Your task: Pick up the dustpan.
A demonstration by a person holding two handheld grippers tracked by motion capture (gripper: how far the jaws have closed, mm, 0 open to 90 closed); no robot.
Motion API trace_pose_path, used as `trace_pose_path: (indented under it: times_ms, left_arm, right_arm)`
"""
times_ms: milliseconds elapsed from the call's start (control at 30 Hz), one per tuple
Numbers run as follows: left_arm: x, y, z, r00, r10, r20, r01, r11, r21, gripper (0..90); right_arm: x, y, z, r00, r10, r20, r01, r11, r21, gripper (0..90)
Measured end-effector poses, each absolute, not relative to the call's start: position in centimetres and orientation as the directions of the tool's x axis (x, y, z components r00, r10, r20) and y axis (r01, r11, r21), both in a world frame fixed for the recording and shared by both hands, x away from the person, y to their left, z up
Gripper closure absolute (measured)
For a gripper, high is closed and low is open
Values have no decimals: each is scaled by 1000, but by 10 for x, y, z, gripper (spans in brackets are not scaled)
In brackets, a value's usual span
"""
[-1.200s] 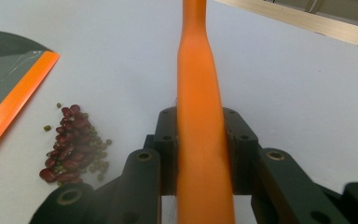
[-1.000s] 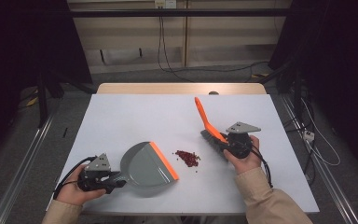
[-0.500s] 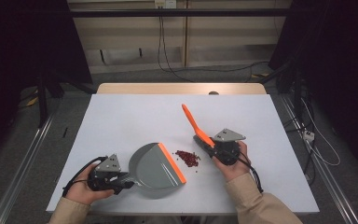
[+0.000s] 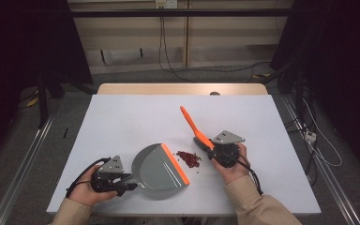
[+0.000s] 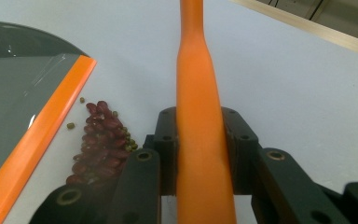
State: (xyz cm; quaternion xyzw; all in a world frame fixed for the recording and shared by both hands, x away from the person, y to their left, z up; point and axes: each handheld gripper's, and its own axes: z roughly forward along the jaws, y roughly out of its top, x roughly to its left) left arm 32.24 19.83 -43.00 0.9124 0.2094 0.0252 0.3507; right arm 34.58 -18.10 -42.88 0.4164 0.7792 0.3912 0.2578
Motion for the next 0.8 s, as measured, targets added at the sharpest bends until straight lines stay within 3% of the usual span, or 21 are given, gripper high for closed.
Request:
trace_pose_path:
  times_ms: [800]
  left_arm:
    - [320,189,-432,920,369,-132,363,-678,639,622]
  right_arm:
    - [343,-175,-430,-509,858,-65,456,332,826,712]
